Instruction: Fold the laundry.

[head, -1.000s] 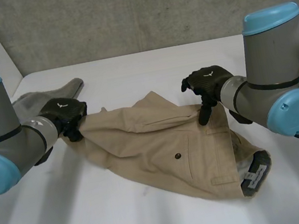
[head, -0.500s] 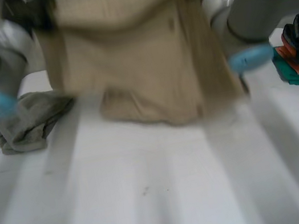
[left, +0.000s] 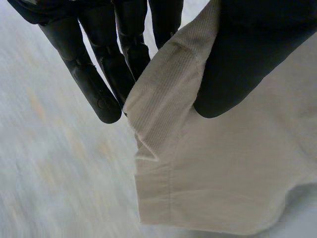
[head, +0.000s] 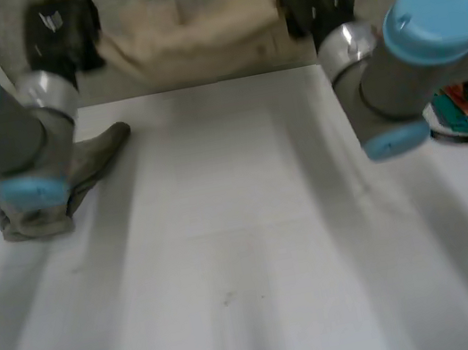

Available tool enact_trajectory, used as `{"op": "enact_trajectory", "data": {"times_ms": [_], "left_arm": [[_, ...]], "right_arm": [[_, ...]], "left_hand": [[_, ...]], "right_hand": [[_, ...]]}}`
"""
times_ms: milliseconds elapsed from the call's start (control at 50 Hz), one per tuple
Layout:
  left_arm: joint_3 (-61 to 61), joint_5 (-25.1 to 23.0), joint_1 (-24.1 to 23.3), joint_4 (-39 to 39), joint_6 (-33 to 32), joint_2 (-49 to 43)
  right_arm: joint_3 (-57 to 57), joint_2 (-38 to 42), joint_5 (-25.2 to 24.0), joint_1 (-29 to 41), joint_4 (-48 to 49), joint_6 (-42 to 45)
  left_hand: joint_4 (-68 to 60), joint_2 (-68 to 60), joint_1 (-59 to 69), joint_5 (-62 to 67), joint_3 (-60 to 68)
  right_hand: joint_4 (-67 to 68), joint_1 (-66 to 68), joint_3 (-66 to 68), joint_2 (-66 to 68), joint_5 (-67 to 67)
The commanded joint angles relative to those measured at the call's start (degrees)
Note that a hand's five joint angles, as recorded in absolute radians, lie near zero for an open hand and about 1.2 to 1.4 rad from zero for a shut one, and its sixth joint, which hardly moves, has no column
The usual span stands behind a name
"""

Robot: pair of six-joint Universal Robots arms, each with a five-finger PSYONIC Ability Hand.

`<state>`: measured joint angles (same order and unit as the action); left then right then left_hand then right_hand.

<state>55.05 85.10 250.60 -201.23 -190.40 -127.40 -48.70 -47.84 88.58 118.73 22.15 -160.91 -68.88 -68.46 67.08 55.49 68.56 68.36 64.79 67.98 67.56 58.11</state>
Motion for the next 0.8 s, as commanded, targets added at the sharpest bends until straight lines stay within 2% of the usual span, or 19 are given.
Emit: {"op": "enact_trajectory", "data": {"times_ms": [20, 140, 300, 380, 480, 580, 640, 700, 760, 800], "left_arm": [[14.6, -0.5, 0.0, 1.4, -4.3, -1.6], [24.3, -0.5, -1.2, 6.6, -8.8, 2.3], [34.2, 0.9, -1.5, 16.8, -17.5, 12.3], [38.9, 0.5, -1.9, 26.5, -20.4, 18.1], [44.3, -0.4, -4.5, 41.5, -23.3, 23.2], [45.7, -1.2, -6.3, 52.5, -24.1, 24.9], [44.1, -2.7, -6.8, 54.5, -24.3, 24.8], [41.6, -2.9, -7.0, 54.5, -24.9, 24.3], [35.6, -2.2, -6.8, 51.9, -25.5, 22.0], [29.7, -1.4, -6.3, 47.3, -25.5, 18.7]], "right_arm": [[-8.5, 5.7, -0.4, -0.8, -6.4, 2.8], [-14.8, 5.3, -0.5, -1.0, -13.4, 7.7], [-24.8, -5.2, -0.7, -1.4, -28.5, 14.3], [-31.9, -13.0, -1.9, -1.9, -34.7, 20.2], [-41.1, -22.8, -4.5, -2.9, -40.7, 29.8], [-48.5, -27.7, -6.6, -4.9, -47.3, 39.5], [-50.2, -27.8, -8.4, -6.0, -48.3, 43.6], [-49.9, -27.0, -8.9, -6.8, -47.9, 44.1], [-46.8, -25.4, -8.7, -7.5, -45.3, 40.7], [-43.0, -23.6, -8.7, -7.9, -41.1, 35.0]], "left_hand": [[-11.1, -11.5, 12.9, 14.5, 11.4], [-11.1, -11.5, 12.9, 14.5, 11.4], [-11.1, -11.5, 12.9, 14.5, 11.4], [-11.1, -11.5, 12.9, 14.5, 11.4], [-11.1, -11.5, 12.9, 14.5, 11.4], [-11.1, -11.5, 12.9, 14.5, 11.4], [-11.1, -11.5, 12.9, 14.5, 11.4], [-11.1, -11.5, 12.9, 14.5, 11.4], [-11.1, -11.5, 12.9, 14.5, 11.4], [-11.1, -11.5, 12.9, 14.5, 11.4]], "right_hand": [[11.6, 15.2, 12.0, 12.4, 11.9], [11.6, 15.2, 12.0, 12.4, 11.9], [11.6, 15.2, 12.0, 12.4, 11.9], [11.6, 15.2, 12.0, 12.4, 11.9], [11.6, 15.2, 12.0, 12.4, 11.9], [11.6, 15.2, 12.0, 12.4, 11.9], [11.6, 15.2, 12.0, 12.4, 11.9], [11.6, 15.2, 12.0, 12.4, 11.9], [11.6, 15.2, 12.0, 12.4, 11.9], [11.6, 15.2, 12.0, 12.4, 11.9]]}}
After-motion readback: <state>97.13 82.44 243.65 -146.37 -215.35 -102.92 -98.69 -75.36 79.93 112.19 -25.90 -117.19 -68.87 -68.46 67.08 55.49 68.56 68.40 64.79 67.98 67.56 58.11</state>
